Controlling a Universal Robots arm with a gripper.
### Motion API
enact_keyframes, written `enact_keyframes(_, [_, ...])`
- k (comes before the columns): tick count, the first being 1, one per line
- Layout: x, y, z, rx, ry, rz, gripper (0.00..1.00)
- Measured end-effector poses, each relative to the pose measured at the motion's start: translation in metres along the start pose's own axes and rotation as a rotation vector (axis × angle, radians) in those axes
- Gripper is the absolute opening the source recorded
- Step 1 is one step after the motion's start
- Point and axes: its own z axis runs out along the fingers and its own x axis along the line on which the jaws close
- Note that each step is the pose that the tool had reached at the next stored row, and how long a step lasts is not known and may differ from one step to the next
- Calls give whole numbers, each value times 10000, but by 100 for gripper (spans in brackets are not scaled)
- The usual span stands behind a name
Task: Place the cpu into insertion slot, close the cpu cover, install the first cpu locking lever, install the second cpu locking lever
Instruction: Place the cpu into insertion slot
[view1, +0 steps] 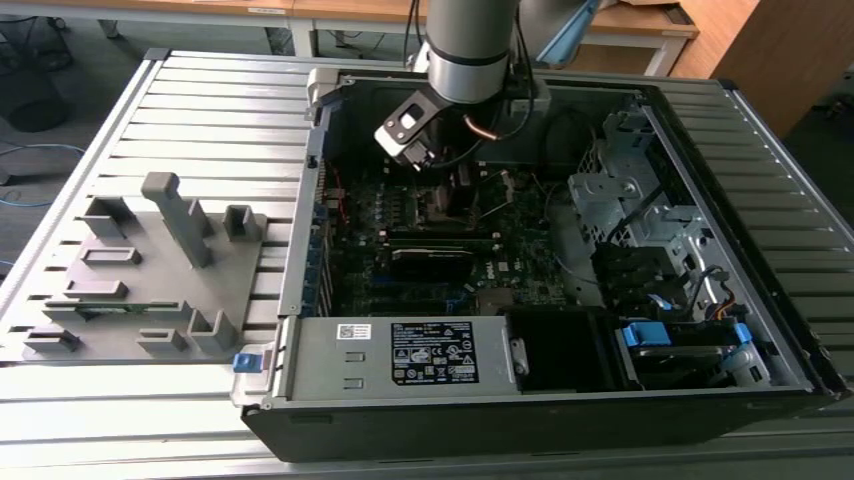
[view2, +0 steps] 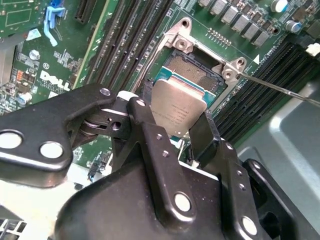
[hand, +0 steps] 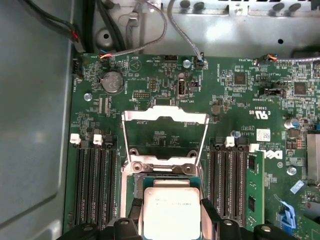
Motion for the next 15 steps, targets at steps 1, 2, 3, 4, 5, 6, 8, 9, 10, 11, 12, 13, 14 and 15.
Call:
enact_keyframes(1, [4,-6,7,-1,0,10,54])
enact_keyframes(2, [9,-9,12,0,-1,12,54])
enact_keyframes(3, [16,-11,14,0,-2,11,54])
enact_keyframes(4, [27,-11,17,0,0,11,54])
enact_keyframes(5, [38,-12,18,0,-1,10,54])
enact_keyframes(6, [50,-12,18,0,-1,10,54])
enact_keyframes(8, [69,-14,22,0,0,11,54])
enact_keyframes(9, [72,-14,29,-2,3,11,54])
enact_keyframes(10, [72,-14,41,-1,1,10,54])
enact_keyframes(11, [72,-15,54,-1,0,9,54])
enact_keyframes(12, [72,-16,70,0,0,10,54])
enact_keyframes(13, [72,-17,86,0,-1,11,54])
enact_keyframes(14, [71,-18,103,0,-1,10,54])
enact_keyframes(15, [71,-19,117,-1,1,11,54])
